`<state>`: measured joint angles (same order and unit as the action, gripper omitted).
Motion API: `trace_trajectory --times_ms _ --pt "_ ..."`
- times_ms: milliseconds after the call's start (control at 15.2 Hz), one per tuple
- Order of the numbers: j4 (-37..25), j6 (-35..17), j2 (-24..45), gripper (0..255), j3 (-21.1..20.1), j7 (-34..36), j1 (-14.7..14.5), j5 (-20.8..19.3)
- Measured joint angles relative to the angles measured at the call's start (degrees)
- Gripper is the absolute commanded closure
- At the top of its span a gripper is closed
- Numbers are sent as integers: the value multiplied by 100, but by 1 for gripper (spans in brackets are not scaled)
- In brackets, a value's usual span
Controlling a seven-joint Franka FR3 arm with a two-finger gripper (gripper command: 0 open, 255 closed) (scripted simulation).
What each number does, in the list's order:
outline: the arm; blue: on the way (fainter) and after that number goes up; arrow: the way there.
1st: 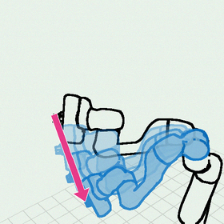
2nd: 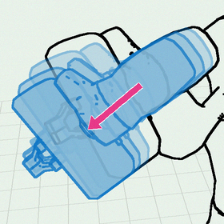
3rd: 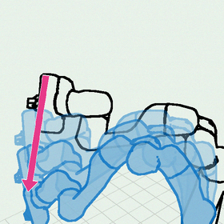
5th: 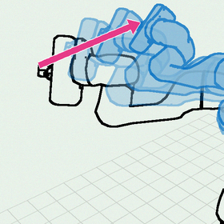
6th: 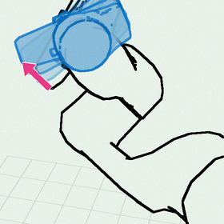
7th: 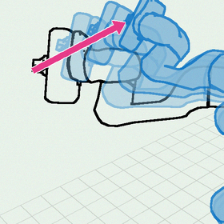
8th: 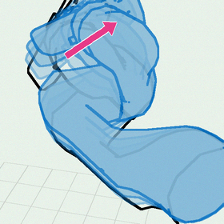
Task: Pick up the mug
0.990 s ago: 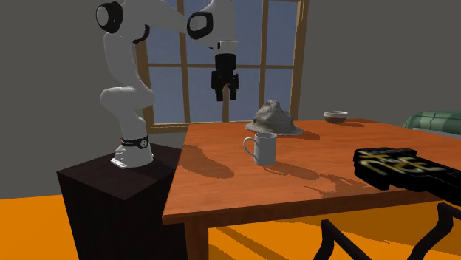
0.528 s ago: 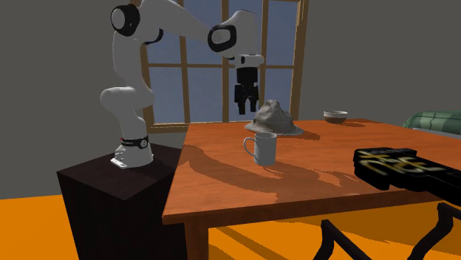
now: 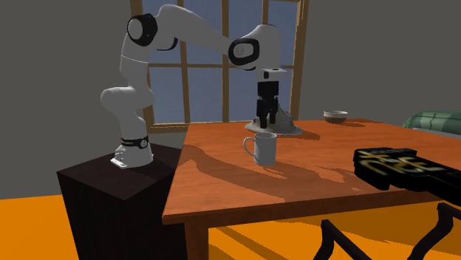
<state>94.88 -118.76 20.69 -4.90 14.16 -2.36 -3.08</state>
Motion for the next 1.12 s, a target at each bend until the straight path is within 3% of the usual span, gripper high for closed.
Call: trace_trajectory --times_ms 462,528,1122 --pt "185 -410 223 0 10 20 -5 -24" --pt "184 -419 234 255 11 20 -5 -24" --pt "182 -430 244 255 12 18 -4 -25"
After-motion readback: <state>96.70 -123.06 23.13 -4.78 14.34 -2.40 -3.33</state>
